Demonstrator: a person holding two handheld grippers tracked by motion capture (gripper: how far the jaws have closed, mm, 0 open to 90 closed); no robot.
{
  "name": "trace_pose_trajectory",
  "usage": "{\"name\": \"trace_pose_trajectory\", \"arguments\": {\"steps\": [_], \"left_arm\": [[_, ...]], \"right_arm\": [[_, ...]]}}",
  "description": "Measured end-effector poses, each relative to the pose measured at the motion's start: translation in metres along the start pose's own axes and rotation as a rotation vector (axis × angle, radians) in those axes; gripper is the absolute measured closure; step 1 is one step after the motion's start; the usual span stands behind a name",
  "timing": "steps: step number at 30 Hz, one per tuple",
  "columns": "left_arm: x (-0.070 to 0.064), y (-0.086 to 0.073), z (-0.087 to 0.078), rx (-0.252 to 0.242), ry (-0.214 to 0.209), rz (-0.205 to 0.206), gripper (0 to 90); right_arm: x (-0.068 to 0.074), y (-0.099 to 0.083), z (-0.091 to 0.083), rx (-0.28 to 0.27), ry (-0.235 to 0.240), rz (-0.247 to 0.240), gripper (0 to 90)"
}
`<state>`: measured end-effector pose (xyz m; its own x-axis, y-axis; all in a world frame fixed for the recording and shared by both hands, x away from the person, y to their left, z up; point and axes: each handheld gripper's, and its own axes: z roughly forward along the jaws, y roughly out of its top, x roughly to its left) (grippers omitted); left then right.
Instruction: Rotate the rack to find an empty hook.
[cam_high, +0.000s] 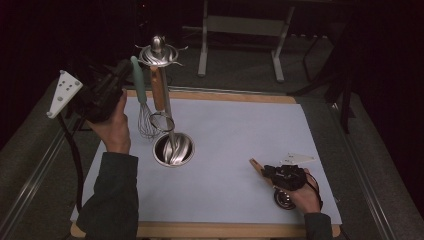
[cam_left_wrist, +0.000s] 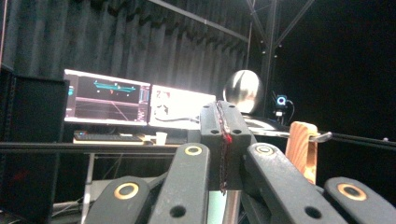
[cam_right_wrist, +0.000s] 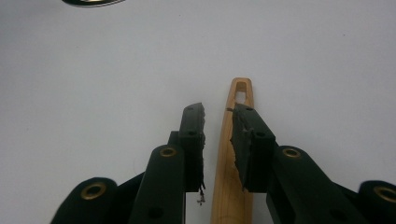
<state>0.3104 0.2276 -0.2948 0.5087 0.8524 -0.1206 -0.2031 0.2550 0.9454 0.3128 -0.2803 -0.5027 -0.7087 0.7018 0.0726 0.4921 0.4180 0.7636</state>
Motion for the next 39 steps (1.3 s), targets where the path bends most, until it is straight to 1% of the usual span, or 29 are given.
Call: {"name": "trace_pose_trajectory", "arguments": {"steps": [2,4,8,9,11,12,14,17,20,22,24,25,27,31,35,39], "left_arm": [[0.002,0.001,0.001,0.007,0.008,0.002,90.0],[0.004,0.002,0.002,0.008,0.016,-0.005,90.0],[0.008,0.005,0.004,0.025,0.029,0.002,90.0],[0.009,0.006,0.004,0.031,0.034,0.008,90.0],[0.011,0.007,0.005,0.037,0.052,0.008,90.0],[0.013,0.007,0.006,0.040,0.059,0.001,90.0],[0.015,0.008,0.007,0.043,0.061,-0.005,90.0],[0.015,0.009,0.009,0.052,0.063,0.002,90.0],[0.013,0.009,0.006,0.041,0.059,0.005,90.0],[0.011,0.009,0.005,0.039,0.051,0.016,90.0],[0.008,0.010,0.004,0.032,0.028,0.021,90.0],[0.007,0.010,0.004,0.031,0.024,0.023,90.0],[0.006,0.009,0.006,0.043,0.016,0.030,90.0],[0.008,0.008,0.009,0.048,0.025,0.022,90.0],[0.008,0.008,0.010,0.053,0.041,0.033,90.0],[0.010,0.009,0.012,0.066,0.052,0.029,90.0]], "right_arm": [[0.000,0.000,0.000,0.000,0.000,-0.001,73.8],[0.000,0.000,0.000,0.001,-0.002,-0.001,73.8],[0.000,0.000,0.000,0.002,-0.002,0.000,73.8],[0.000,0.000,0.000,0.002,-0.002,0.000,73.8],[0.000,0.000,0.000,0.001,-0.002,0.001,73.8],[0.000,-0.001,0.000,0.001,-0.002,0.002,73.8],[-0.001,-0.001,0.001,0.002,-0.003,0.001,73.8],[0.000,-0.001,0.001,0.003,-0.004,0.002,73.8],[-0.001,-0.001,0.001,0.002,-0.007,0.000,73.8],[-0.001,-0.001,0.000,0.000,-0.008,0.003,73.8],[-0.001,-0.001,0.000,0.000,-0.007,0.003,73.8],[-0.001,-0.001,0.001,0.001,-0.006,0.001,73.8],[0.000,-0.001,0.001,0.004,-0.006,0.000,73.8],[0.001,-0.001,0.002,0.008,-0.007,-0.003,73.9],[-0.001,-0.001,0.001,0.005,-0.009,0.002,73.9],[0.000,-0.001,0.000,0.005,-0.009,-0.001,73.8]]}}
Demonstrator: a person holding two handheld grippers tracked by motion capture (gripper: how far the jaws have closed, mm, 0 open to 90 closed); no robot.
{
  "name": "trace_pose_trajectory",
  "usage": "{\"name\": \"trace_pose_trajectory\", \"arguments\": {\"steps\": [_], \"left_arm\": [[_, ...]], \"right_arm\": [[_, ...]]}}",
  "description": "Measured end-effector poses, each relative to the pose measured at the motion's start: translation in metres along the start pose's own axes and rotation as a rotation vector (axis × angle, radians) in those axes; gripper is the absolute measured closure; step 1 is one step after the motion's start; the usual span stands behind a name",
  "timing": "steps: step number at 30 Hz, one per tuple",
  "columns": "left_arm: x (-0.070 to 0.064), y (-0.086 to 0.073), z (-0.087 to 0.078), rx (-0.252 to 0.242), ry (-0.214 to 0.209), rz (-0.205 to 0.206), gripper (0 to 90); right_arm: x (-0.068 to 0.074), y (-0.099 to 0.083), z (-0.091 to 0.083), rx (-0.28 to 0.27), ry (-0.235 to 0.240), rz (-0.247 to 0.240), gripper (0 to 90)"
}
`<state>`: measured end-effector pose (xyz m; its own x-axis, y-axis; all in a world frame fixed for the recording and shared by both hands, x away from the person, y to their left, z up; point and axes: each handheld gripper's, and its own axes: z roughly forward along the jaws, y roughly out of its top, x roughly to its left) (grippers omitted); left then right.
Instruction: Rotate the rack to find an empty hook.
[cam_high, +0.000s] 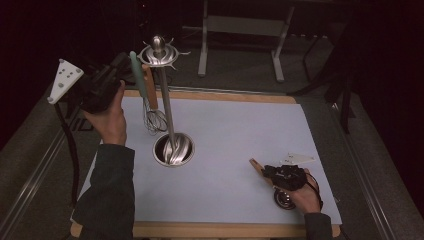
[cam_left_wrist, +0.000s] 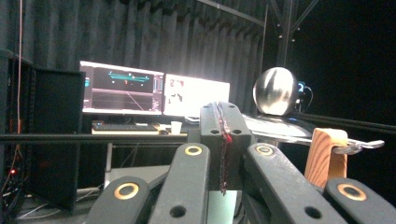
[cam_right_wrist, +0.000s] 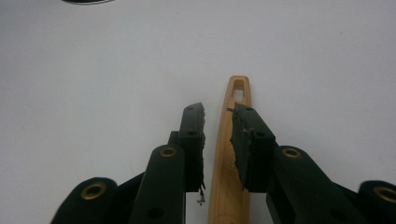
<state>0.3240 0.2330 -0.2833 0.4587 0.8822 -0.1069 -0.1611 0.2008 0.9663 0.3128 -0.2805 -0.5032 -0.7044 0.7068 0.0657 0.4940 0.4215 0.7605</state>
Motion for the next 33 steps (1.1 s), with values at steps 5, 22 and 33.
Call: {"name": "trace_pose_trajectory", "arguments": {"steps": [5,22,33], "left_arm": [[0.002,0.000,0.002,0.003,0.006,-0.007,90.0],[0.009,0.002,0.021,0.048,0.035,-0.047,90.0],[0.013,0.003,0.009,0.096,0.030,-0.005,90.0]], "right_arm": [[-0.001,0.000,-0.001,-0.004,-0.002,0.003,73.8],[-0.002,0.002,-0.007,-0.030,0.007,0.011,74.0],[-0.005,0.002,-0.011,-0.041,-0.002,0.017,73.6]]}}
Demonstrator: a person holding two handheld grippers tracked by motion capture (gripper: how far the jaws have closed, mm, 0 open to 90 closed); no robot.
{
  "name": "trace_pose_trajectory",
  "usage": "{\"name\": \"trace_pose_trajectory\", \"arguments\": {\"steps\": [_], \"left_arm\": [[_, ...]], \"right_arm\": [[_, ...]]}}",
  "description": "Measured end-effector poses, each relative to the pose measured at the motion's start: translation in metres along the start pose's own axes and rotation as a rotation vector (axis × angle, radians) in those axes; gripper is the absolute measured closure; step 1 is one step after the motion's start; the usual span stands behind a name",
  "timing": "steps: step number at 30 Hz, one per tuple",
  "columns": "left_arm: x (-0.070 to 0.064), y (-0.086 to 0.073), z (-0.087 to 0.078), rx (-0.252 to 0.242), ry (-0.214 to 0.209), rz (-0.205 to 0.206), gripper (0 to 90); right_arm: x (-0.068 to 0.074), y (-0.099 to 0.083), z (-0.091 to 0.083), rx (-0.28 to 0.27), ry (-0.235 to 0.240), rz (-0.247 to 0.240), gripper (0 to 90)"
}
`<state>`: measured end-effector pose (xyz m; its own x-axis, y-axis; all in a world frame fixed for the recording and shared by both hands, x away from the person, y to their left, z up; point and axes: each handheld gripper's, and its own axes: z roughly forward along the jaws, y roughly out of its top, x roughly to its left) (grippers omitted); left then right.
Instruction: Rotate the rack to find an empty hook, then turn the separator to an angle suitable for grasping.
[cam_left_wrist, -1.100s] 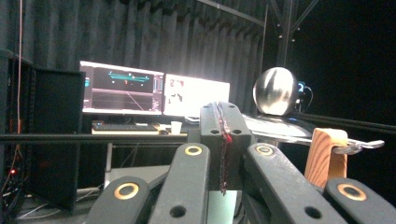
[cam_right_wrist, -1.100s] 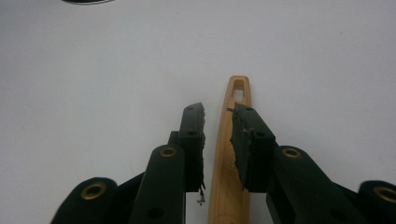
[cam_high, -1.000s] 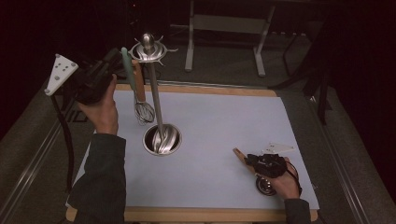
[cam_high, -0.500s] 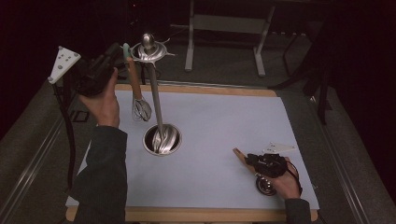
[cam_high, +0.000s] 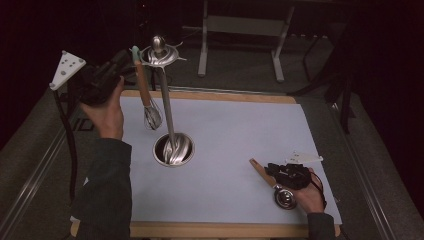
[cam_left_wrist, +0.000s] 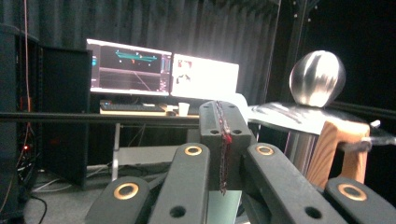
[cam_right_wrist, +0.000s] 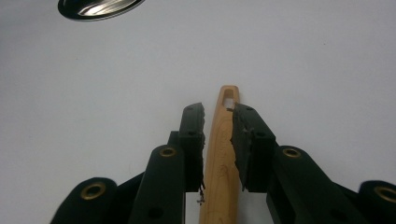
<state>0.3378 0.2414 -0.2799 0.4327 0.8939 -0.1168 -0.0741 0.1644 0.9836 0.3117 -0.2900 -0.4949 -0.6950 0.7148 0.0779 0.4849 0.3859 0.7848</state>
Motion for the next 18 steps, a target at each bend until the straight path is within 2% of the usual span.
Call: {"name": "trace_pose_trajectory", "arguments": {"steps": [6,11,16,18], "left_arm": [[0.004,-0.005,-0.007,0.023,0.009,0.023,90.0],[0.007,-0.015,-0.016,0.020,0.005,0.013,90.0],[0.009,-0.032,-0.031,-0.009,0.004,-0.013,89.8],[0.009,-0.040,-0.037,-0.009,0.004,-0.009,89.7]], "right_arm": [[-0.001,-0.001,0.000,0.008,-0.002,0.002,73.4],[0.001,0.001,0.000,0.008,-0.001,-0.006,73.3],[0.000,0.000,0.000,0.010,-0.003,-0.004,73.2],[0.000,0.000,0.000,0.012,-0.002,-0.003,73.2]]}}
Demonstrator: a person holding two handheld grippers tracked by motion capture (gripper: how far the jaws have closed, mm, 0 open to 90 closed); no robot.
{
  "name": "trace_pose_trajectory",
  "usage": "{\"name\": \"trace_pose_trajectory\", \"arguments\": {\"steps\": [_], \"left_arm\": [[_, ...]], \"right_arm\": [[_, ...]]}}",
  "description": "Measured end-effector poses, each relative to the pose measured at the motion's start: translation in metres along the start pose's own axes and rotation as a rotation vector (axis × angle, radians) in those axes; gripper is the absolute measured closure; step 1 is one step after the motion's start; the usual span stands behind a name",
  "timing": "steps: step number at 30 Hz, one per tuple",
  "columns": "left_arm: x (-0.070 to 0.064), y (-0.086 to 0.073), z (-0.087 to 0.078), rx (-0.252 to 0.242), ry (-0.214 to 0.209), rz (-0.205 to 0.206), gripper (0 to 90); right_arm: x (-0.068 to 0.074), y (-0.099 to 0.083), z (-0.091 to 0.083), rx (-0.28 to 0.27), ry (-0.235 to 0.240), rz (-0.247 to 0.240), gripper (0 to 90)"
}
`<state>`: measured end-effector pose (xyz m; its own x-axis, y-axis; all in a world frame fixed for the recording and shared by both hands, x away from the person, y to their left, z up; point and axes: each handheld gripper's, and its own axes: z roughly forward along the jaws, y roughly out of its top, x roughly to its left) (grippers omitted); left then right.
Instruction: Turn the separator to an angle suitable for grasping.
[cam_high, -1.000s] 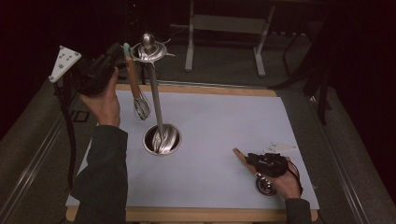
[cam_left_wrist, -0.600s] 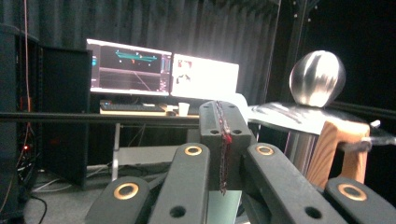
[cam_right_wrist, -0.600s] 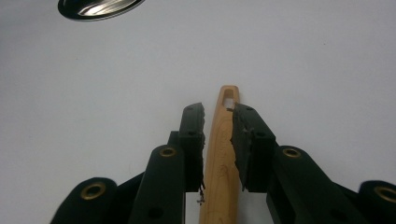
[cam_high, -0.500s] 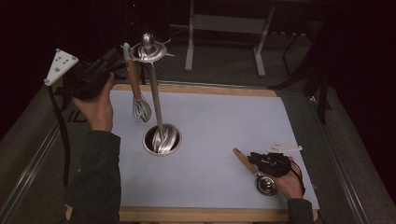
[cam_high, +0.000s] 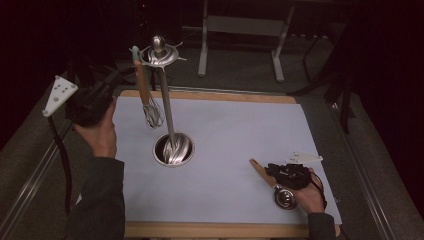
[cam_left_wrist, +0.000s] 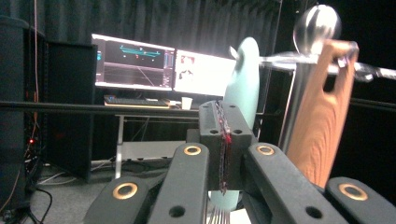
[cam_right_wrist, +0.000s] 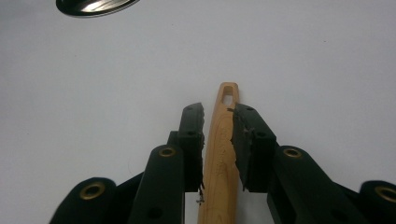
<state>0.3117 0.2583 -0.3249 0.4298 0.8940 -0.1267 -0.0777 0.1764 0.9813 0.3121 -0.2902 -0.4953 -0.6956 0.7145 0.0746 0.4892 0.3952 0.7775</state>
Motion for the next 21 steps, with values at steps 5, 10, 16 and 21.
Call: {"name": "trace_pose_trajectory", "arguments": {"steps": [5,10,16,21], "left_arm": [[-0.002,-0.023,-0.014,-0.010,-0.007,-0.011,89.1],[-0.005,-0.057,-0.025,0.045,-0.028,-0.003,87.5],[-0.010,-0.095,-0.031,0.116,-0.036,-0.009,87.0],[-0.009,-0.128,-0.033,0.219,-0.037,-0.016,86.7]], "right_arm": [[0.001,0.000,0.001,0.002,0.003,-0.002,73.1],[0.000,0.000,0.002,0.012,-0.008,-0.008,72.0],[-0.002,0.000,-0.001,0.007,-0.012,-0.005,72.1],[-0.001,0.001,0.000,0.014,-0.008,-0.006,72.0]]}}
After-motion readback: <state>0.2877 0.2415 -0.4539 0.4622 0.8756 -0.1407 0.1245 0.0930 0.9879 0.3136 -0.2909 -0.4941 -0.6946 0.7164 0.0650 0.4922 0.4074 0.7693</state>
